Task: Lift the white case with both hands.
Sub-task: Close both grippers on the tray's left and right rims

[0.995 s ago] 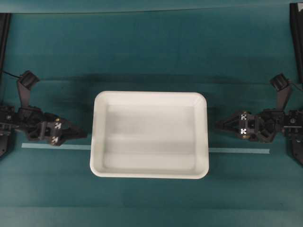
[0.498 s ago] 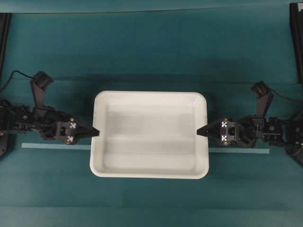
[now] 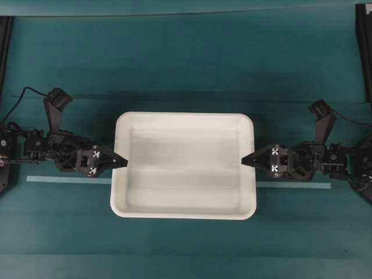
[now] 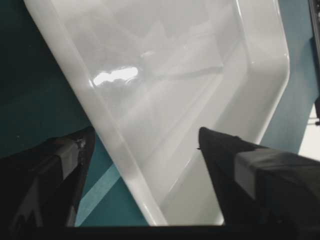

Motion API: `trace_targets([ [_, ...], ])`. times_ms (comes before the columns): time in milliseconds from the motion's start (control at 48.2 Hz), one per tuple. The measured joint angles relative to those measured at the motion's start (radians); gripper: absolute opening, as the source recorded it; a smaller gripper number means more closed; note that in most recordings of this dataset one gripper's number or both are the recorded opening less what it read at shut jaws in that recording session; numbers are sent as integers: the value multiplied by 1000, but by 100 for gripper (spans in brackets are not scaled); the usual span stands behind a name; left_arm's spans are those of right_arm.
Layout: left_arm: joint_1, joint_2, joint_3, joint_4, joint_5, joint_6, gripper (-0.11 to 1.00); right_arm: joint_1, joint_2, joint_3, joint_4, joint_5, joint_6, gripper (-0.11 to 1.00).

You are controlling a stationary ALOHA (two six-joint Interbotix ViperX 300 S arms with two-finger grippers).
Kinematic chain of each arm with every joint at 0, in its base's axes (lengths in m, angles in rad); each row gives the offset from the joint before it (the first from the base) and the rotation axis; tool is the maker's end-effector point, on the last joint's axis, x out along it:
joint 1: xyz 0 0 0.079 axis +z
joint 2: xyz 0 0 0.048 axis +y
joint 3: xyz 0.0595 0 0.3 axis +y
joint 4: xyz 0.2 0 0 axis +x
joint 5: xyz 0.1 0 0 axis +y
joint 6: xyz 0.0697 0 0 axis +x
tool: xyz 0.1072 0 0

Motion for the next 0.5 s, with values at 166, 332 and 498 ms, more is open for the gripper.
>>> trace_targets([
  [166,0,2,0,0,2,2,72,0,0,0,0,9,38,73],
  [332,5,0,0,0,5,0,43,-2,0,-3,0,97,81,32],
  [498,6,0,0,-2,18,0,12,-11,-15,-26,0,170,94,11],
])
